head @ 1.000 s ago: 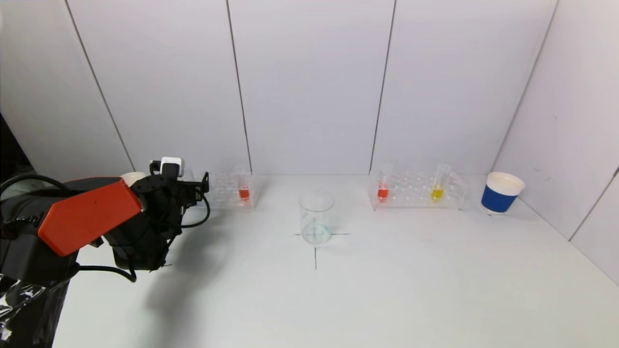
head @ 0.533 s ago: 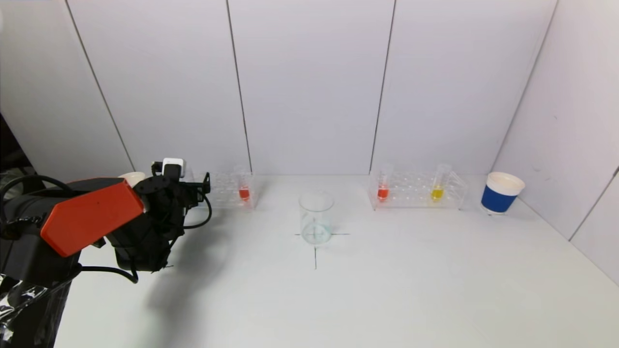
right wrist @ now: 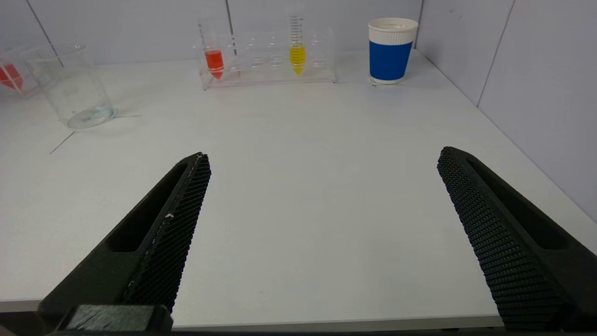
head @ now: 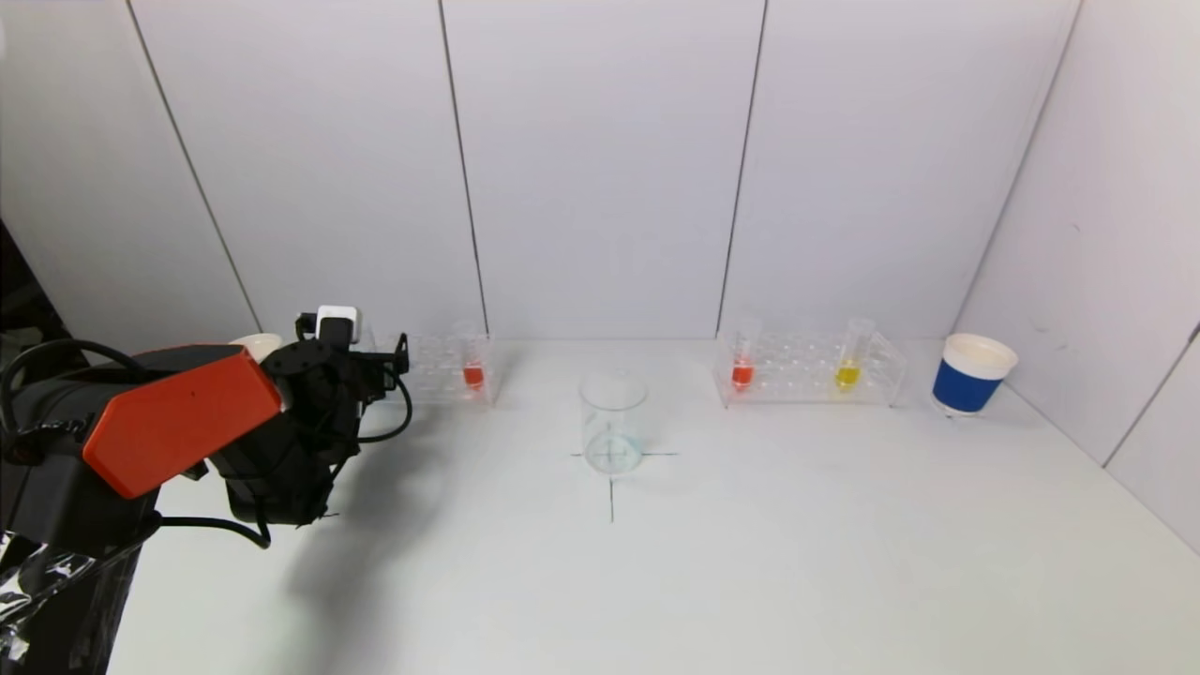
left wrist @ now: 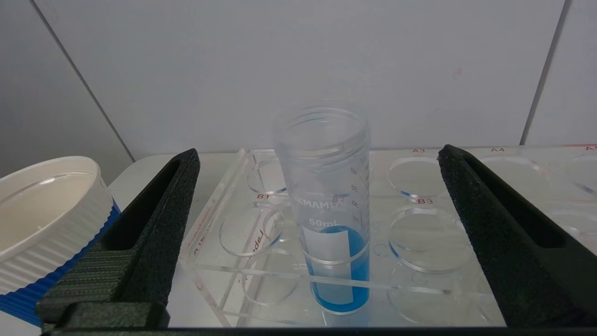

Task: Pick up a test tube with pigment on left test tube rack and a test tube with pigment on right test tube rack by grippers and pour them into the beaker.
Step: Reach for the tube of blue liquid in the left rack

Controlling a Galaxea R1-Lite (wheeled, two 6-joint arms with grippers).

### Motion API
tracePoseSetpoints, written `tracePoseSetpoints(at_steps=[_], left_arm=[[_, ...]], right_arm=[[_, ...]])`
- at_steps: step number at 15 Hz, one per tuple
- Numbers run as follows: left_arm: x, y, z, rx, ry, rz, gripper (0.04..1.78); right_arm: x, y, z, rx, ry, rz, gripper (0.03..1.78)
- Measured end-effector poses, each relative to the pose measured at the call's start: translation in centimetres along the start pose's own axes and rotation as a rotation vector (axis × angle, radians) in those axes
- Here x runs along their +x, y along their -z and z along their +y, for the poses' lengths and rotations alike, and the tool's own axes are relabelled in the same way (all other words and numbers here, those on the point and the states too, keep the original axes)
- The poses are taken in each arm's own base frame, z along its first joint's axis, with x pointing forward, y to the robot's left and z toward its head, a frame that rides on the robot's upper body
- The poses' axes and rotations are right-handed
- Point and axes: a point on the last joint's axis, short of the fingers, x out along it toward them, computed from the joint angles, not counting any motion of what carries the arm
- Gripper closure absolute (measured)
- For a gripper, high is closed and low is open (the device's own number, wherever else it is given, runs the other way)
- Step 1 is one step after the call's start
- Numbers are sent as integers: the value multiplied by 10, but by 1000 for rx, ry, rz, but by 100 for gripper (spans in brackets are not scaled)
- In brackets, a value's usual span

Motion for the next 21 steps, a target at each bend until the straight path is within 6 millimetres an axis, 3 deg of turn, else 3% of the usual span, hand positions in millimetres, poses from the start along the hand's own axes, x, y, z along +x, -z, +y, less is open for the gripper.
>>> tracePoseSetpoints(at_steps=[21], left_arm=[[4,0,-1,-5,0,-13,5]], right_arm=[[0,0,0,0,0,0,4]])
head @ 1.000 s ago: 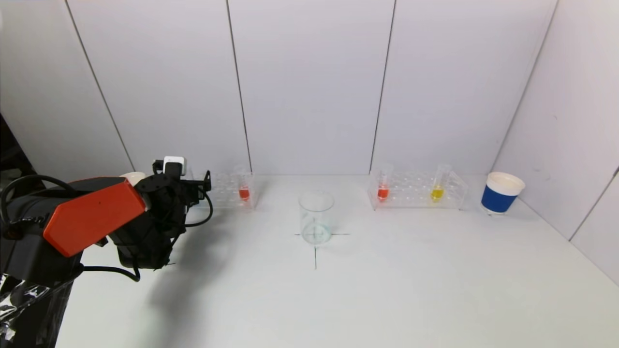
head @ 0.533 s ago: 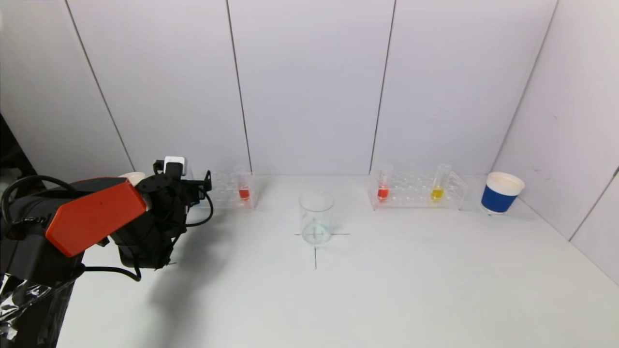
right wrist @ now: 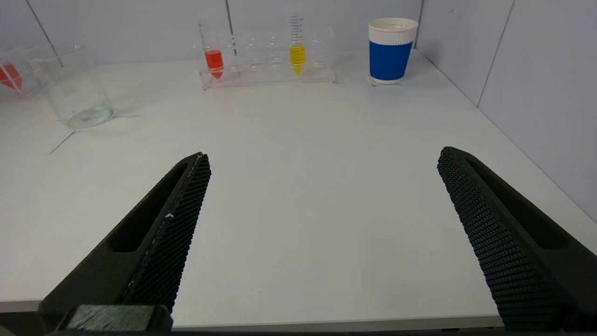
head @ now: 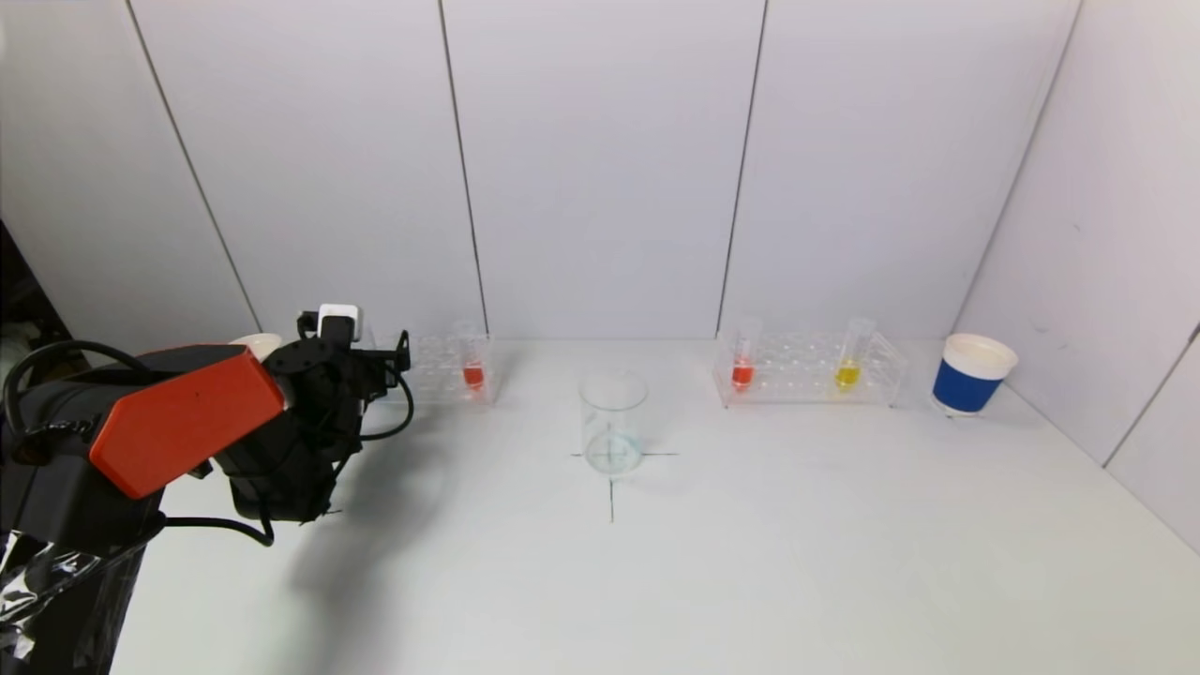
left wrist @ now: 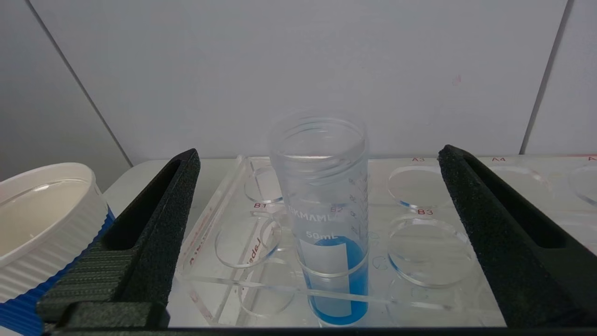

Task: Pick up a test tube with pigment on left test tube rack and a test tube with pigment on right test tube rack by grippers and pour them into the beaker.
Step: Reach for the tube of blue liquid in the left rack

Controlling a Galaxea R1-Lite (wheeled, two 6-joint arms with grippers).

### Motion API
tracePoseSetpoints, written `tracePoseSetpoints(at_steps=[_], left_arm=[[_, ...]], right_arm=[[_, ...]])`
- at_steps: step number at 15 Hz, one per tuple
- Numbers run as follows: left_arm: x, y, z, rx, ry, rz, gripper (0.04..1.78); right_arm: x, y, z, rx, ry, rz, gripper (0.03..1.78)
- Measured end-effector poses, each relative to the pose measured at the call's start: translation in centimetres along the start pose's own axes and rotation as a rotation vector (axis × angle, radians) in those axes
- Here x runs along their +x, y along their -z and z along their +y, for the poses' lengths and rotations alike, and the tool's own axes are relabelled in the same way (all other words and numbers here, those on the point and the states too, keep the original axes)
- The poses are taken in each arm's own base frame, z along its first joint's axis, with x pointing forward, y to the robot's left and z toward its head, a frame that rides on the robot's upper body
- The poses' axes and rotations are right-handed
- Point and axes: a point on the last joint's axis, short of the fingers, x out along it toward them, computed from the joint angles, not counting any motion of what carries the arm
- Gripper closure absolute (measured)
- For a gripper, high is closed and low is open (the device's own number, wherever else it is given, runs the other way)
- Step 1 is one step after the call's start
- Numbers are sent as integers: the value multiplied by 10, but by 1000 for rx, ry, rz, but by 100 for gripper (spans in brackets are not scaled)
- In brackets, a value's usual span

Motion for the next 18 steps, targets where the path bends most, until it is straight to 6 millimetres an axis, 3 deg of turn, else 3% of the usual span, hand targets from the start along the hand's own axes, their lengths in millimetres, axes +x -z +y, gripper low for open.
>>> tracePoseSetpoints(at_steps=[18], left_arm=[[-4,0,1,5,-1,15,5]], right_arm=[[0,0,0,0,0,0,4]])
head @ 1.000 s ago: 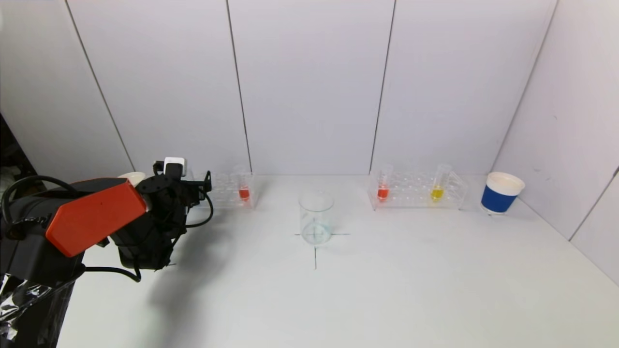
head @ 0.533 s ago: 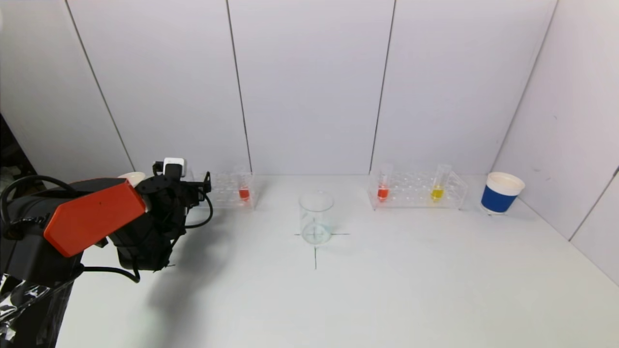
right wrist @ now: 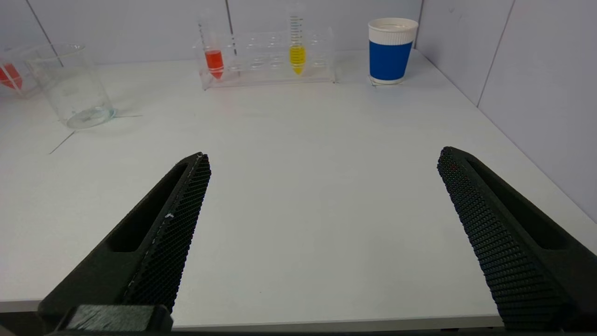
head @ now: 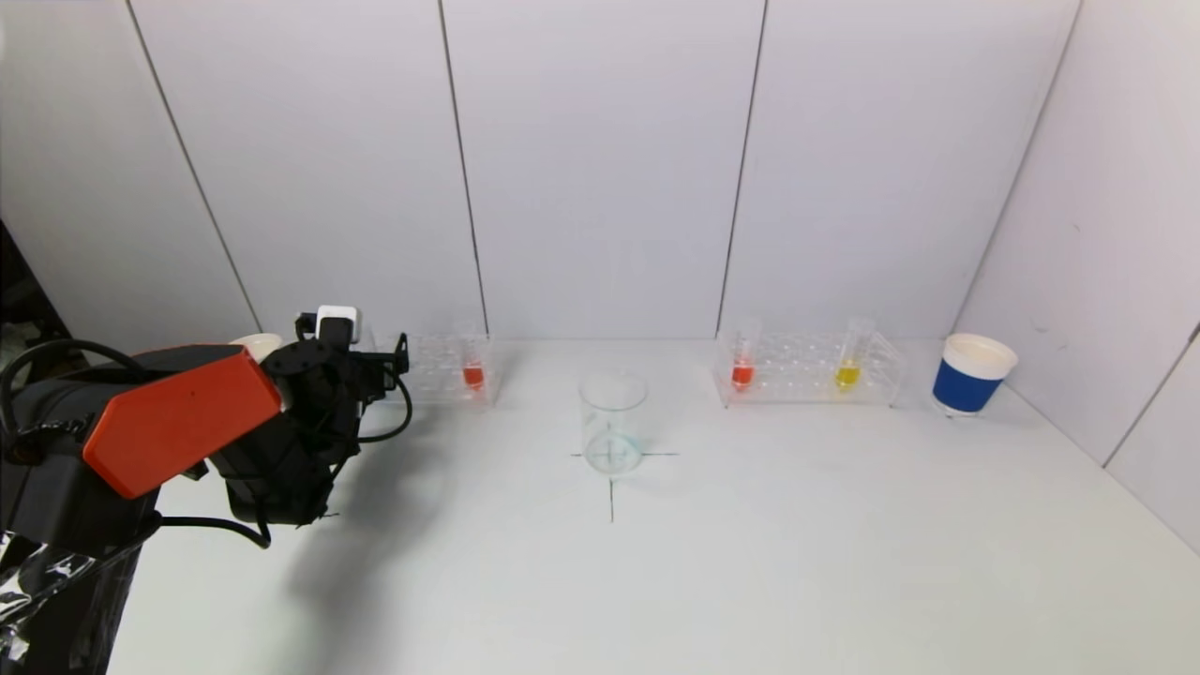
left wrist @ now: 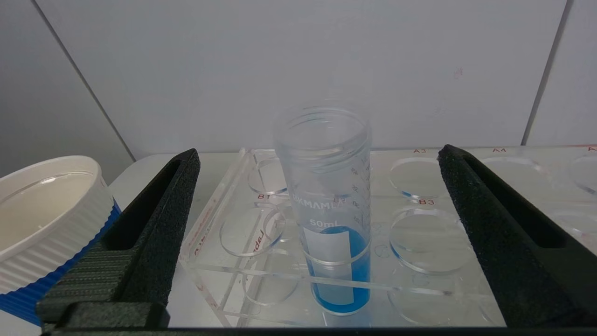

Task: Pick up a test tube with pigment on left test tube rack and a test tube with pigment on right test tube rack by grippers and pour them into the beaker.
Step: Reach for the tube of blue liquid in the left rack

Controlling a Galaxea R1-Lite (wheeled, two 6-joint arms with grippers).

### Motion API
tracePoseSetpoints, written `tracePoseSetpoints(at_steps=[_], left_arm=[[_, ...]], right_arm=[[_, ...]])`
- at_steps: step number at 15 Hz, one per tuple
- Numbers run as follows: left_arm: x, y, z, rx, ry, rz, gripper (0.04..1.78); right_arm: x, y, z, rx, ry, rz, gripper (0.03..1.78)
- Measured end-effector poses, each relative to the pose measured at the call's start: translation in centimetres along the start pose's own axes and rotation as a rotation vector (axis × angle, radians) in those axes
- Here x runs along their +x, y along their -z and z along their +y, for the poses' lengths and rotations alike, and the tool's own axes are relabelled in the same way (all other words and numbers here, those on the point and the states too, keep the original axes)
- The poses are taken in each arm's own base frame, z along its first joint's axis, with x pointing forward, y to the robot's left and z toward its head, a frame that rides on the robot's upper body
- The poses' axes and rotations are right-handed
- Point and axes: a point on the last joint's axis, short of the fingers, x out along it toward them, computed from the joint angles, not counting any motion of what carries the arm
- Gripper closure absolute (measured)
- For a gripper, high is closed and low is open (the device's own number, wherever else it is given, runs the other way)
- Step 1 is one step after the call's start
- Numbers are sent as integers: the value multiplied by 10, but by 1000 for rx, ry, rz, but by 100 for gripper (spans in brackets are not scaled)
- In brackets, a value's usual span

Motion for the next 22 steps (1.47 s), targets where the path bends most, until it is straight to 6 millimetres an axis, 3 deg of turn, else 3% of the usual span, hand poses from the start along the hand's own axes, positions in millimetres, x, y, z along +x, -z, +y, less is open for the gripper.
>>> tracePoseSetpoints(at_steps=[17,19,22], left_arm=[[3,-2,0,-2,-1,-13,5],[3,-2,0,-2,-2,-14,11],[4,-2,0,-3,-2,-17,40]], right_arm=[[0,0,0,0,0,0,4],[0,0,0,0,0,0,4],[0,0,0,0,0,0,4]])
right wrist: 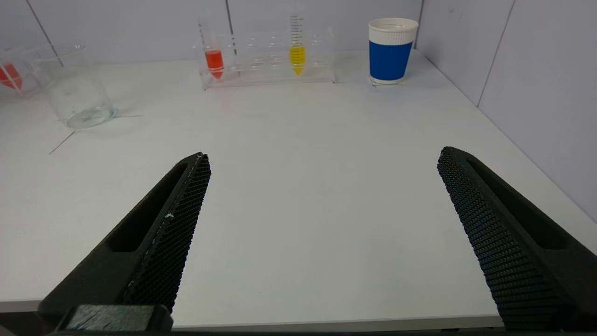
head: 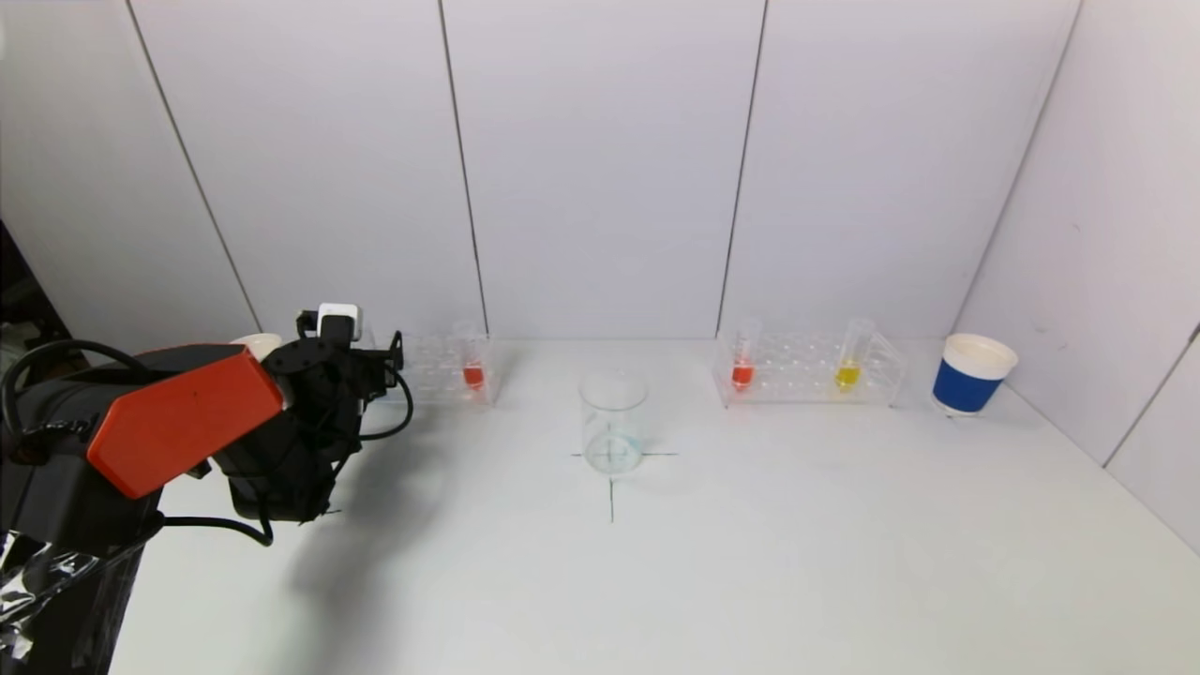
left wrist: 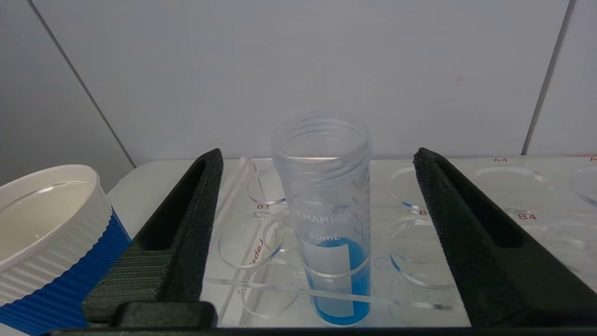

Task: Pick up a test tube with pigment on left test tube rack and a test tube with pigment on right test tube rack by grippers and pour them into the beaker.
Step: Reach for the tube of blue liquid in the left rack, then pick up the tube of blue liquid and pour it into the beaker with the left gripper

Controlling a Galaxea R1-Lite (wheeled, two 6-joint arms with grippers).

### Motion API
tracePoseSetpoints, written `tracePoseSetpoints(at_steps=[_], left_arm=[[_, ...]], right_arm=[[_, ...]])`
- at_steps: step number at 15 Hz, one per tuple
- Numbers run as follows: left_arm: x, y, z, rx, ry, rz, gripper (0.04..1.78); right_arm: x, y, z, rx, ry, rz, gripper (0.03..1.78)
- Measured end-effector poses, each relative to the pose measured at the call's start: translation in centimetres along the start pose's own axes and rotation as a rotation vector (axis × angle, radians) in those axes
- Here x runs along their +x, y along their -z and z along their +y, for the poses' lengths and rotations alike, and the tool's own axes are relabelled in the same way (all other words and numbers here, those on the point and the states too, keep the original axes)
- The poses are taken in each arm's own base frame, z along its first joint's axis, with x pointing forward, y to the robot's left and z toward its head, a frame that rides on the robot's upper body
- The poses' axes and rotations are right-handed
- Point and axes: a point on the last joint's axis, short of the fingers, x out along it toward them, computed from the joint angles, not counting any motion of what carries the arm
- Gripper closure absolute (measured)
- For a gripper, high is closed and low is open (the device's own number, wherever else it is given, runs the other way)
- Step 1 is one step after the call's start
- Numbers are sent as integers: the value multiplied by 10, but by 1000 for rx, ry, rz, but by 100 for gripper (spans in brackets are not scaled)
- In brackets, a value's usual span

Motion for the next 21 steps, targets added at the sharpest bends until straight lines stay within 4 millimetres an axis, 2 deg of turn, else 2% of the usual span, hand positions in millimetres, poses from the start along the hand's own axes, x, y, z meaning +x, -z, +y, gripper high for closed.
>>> tracePoseSetpoints(at_steps=[2,4,5,6,16,21], left_arm=[[0,0,0,-1,0,0,72],[0,0,0,-1,-1,0,111],[0,0,0,-2,0,0,127],[0,0,0,-2,0,-1,133],[0,-1,0,-2,-2,-2,135],[0,-15,4,-11,-9,-34,135]], right_arm=[[0,0,0,0,0,0,4],[0,0,0,0,0,0,4],[0,0,0,0,0,0,4],[0,0,0,0,0,0,4],[0,0,0,0,0,0,4],[0,0,0,0,0,0,4]])
